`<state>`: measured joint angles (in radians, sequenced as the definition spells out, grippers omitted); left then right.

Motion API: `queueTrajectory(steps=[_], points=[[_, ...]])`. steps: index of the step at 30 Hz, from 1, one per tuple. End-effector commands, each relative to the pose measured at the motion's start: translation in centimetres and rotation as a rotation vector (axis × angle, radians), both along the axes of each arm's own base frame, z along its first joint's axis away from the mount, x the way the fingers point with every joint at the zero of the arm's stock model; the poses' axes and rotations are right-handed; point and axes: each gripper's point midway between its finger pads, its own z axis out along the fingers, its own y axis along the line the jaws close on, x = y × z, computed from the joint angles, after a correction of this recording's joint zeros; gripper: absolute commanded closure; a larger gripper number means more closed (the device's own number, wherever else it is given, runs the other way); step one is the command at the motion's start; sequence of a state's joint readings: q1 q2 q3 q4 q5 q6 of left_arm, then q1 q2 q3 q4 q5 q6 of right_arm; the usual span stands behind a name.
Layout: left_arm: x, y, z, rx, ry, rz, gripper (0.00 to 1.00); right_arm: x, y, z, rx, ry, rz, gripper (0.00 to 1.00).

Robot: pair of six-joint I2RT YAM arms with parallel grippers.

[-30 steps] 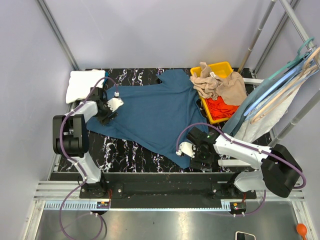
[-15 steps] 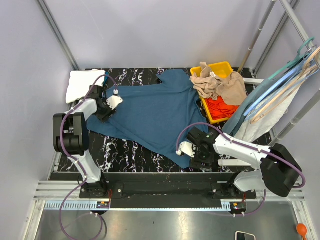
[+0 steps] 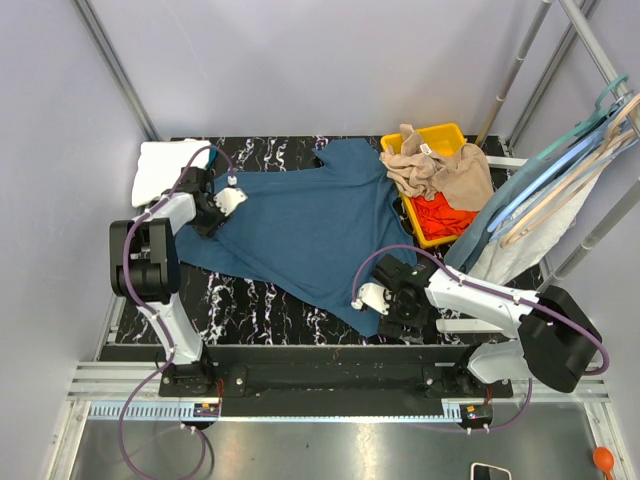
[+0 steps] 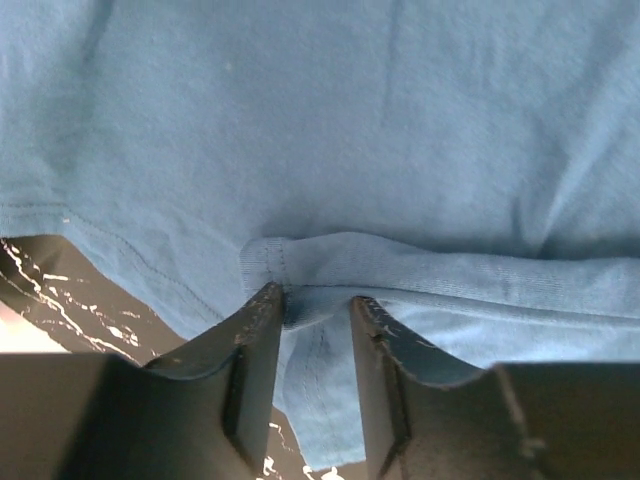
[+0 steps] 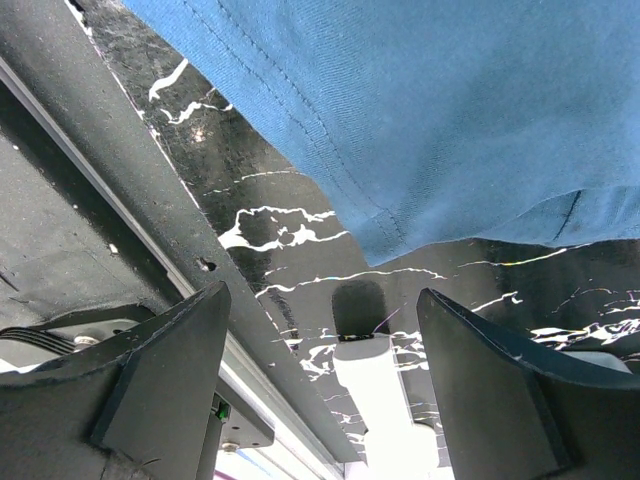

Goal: Fold and stack the t-shirts
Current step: Flatten the tshirt out

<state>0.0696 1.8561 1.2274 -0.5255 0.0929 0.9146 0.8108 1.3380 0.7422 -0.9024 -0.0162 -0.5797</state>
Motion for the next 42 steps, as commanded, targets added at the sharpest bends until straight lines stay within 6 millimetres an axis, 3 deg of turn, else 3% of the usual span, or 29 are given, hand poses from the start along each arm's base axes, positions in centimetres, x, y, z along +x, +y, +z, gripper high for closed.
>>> queueTrajectory(steps=[1, 6, 7, 11, 17, 26, 33, 42], points=[[2.2, -0.1, 1.3, -0.027, -0.055, 0.01, 0.66, 0.7, 0.7, 0.4, 0.02, -0.031, -0.008, 0.16], [2.5, -0.2, 1.4, -0.033, -0.06, 0.017, 0.83, 0.8, 0.8, 0.4, 0.02, -0.031, -0.009, 0.16], [2.5, -0.2, 1.4, -0.039, -0.06, 0.021, 0.9, 0.7, 0.7, 0.3, 0.019, -0.03, -0.011, 0.16], [2.4, -0.3, 2.4, -0.045, -0.083, 0.032, 1.0, 1.0, 0.4, 0.3, 0.004, -0.053, -0.015, 0.17], [1.7, -0.4, 5.2, -0.041, -0.139, 0.04, 1.0, 1.1, 0.2, 0.3, -0.003, -0.063, -0.016, 0.17], [-1.6, -0.7, 8.4, -0.023, -0.197, 0.035, 1.0, 1.0, 0.3, 1.2, 0.022, -0.069, -0.008, 0.15], [-4.6, -0.9, 8.2, 0.0, -0.19, 0.015, 1.0, 1.0, 0.7, 1.3, 0.041, -0.065, 0.005, 0.12], [-6.3, -0.9, 8.7, 0.028, -0.204, 0.003, 1.0, 1.9, 2.2, 0.4, 0.066, -0.058, 0.024, 0.16]])
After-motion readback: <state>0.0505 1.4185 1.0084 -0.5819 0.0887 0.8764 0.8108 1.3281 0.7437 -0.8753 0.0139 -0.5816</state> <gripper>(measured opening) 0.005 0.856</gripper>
